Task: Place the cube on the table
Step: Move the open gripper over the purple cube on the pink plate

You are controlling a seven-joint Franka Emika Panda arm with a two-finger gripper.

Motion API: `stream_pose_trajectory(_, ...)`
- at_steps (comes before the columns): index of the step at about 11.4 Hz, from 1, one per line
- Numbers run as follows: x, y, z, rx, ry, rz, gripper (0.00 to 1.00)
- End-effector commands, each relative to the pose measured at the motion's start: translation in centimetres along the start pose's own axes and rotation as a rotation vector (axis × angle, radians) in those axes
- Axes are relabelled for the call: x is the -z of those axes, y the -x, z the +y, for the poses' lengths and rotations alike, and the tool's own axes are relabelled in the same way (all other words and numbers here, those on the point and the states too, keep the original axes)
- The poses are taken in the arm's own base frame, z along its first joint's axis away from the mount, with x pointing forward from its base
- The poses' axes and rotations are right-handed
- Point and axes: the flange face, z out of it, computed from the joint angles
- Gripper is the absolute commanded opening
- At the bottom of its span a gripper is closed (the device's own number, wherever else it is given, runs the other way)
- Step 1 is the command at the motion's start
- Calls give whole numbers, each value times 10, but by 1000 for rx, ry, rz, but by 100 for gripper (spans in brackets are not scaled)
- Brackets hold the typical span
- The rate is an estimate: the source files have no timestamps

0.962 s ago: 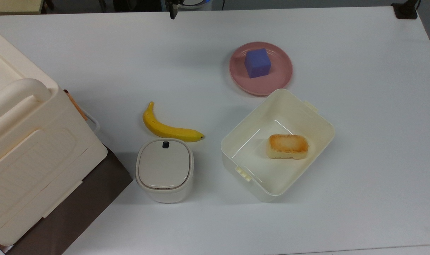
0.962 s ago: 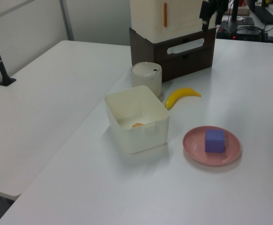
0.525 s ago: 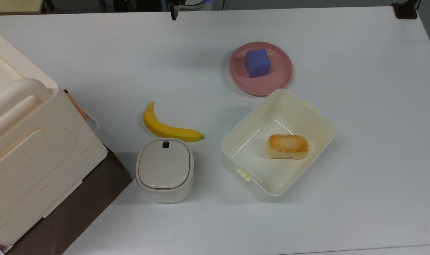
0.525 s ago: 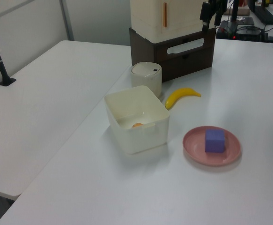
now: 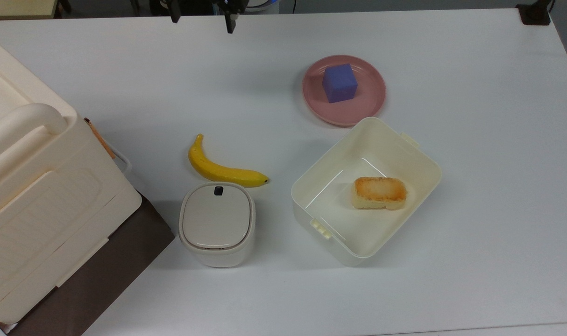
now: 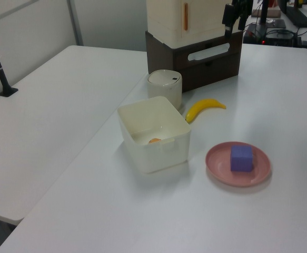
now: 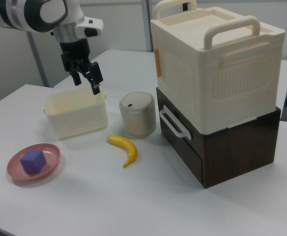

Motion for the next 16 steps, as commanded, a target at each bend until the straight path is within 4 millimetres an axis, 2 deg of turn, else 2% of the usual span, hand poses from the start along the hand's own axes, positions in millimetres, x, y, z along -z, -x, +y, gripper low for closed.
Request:
stream_pose_trajectory(1,-30,8,-46,120,27,-47,99)
stream_pose_trajectory(6,-72,37,-115,261,85,-119,99)
stream_pose_trajectory(10,-124,90,-172,356,200,-195,98)
stream_pose_trajectory(13,-149,125,-201,413,244,-242,98)
stream_pose_trajectory(16,-176,153,-218,446,276,-283,97)
